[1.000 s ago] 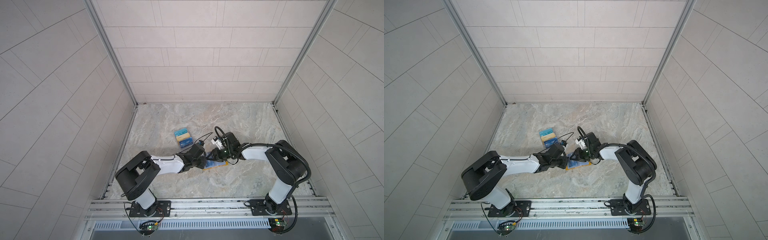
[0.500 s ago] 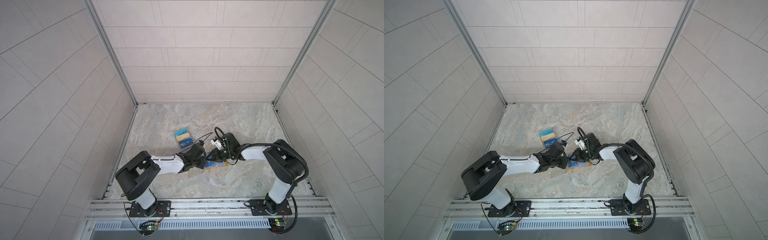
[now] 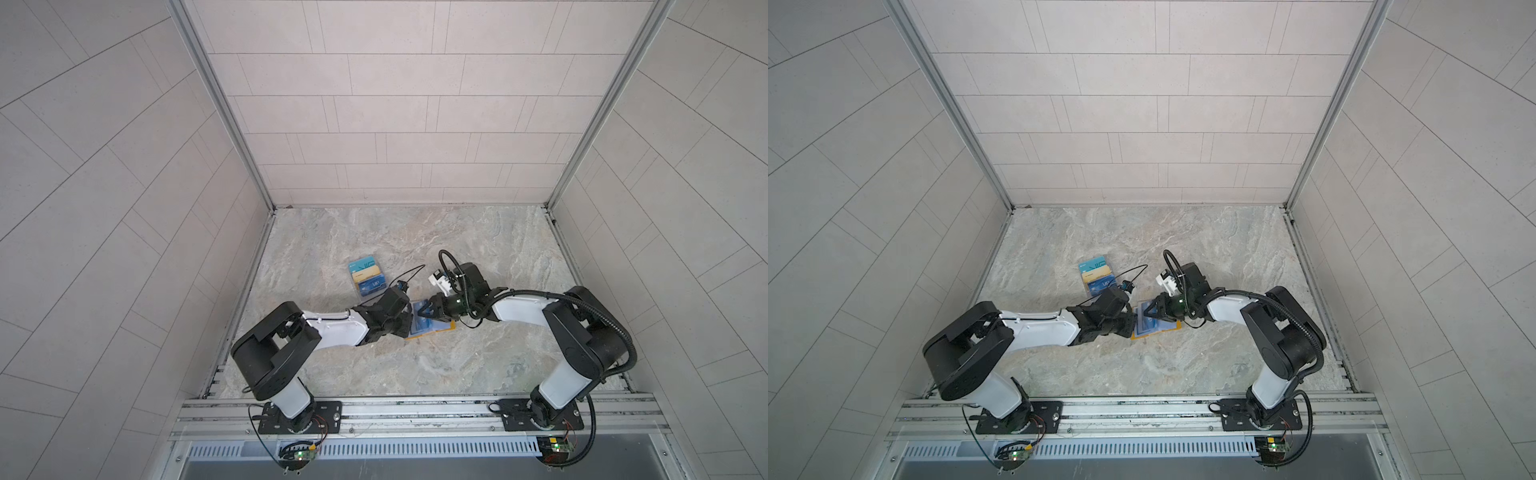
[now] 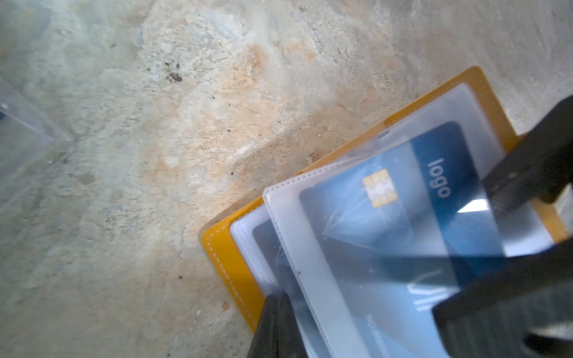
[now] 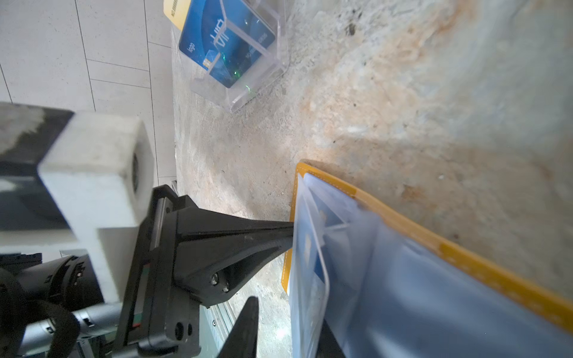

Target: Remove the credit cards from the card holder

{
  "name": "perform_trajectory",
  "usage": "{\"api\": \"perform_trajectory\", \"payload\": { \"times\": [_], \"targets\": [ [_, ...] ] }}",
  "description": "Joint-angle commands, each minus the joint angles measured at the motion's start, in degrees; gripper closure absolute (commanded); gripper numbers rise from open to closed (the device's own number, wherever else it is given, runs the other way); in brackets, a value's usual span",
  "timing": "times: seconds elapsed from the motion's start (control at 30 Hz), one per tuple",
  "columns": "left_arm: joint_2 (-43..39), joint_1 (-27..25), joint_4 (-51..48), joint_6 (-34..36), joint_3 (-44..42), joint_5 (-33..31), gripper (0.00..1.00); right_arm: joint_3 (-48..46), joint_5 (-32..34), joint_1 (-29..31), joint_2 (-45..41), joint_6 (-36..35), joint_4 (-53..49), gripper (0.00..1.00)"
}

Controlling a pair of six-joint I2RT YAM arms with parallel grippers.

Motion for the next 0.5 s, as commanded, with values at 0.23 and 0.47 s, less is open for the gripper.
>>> {"api": "perform_trajectory", "payload": {
  "times": [0.23, 0.47],
  "targets": [
    [1.24, -0.31, -3.22, 0.01, 0.08, -0.05, 0.99, -0.25, 0.86, -1.47, -3.24, -2.73, -3.83, 0.78],
    [1.36, -0.29, -3.4, 0.09, 0.43, -0.05, 0.99, -0.48, 1.37, -2.38, -4.29, -3.76, -5.64, 0.8]
  ]
}}
